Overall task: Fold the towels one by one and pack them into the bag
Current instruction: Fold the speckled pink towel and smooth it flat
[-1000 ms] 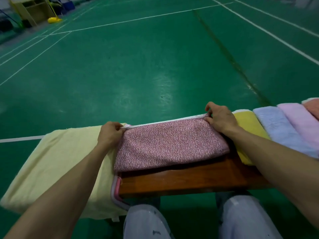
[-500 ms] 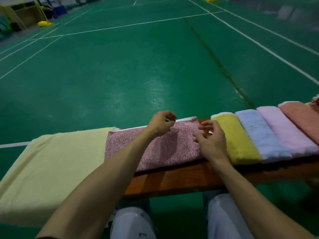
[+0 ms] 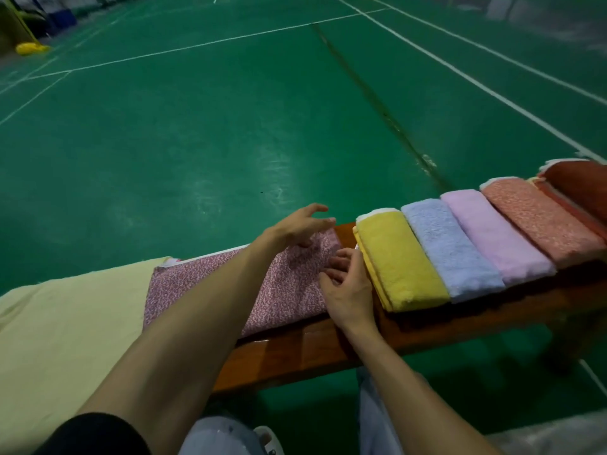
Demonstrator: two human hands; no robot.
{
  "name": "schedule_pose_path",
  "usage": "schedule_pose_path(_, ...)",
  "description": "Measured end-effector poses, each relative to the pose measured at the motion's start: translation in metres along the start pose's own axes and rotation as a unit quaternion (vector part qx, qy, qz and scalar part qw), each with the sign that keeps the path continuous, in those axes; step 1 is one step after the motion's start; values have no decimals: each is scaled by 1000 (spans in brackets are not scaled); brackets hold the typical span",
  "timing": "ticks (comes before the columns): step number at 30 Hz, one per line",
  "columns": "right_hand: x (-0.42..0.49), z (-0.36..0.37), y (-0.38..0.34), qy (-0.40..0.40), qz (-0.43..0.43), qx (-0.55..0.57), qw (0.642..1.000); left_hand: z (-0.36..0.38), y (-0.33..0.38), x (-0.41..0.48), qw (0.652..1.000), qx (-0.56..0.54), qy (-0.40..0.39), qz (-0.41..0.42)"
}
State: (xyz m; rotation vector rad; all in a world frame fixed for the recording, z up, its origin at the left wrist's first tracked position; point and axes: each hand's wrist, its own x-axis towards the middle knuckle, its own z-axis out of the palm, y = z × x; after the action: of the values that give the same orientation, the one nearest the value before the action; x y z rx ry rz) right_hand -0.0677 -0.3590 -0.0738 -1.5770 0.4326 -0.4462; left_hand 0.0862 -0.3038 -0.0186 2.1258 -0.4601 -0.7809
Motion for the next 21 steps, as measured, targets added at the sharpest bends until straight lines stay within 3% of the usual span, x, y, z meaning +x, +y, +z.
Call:
schedule_pose_path(5,2,-3,2,-13,9,15,1000,4,-4,8,1000,17,13,9)
schedule_pose_path(11,2,-4,2,-9,8,17,1000,11,-22,5,994,-59,73,59)
schedule_pose_path(14,1,-6,-1,-2,2,40,999,11,-20,4,993,-51,77,69)
schedule_pose_path(17,-3,-11,-4,10,8,71,997,12,-19,2,988,-12,131,81)
schedule_pose_path(21,-11,-22,-10,30,34,109,993,4,-24,-8,980,-94,147,100)
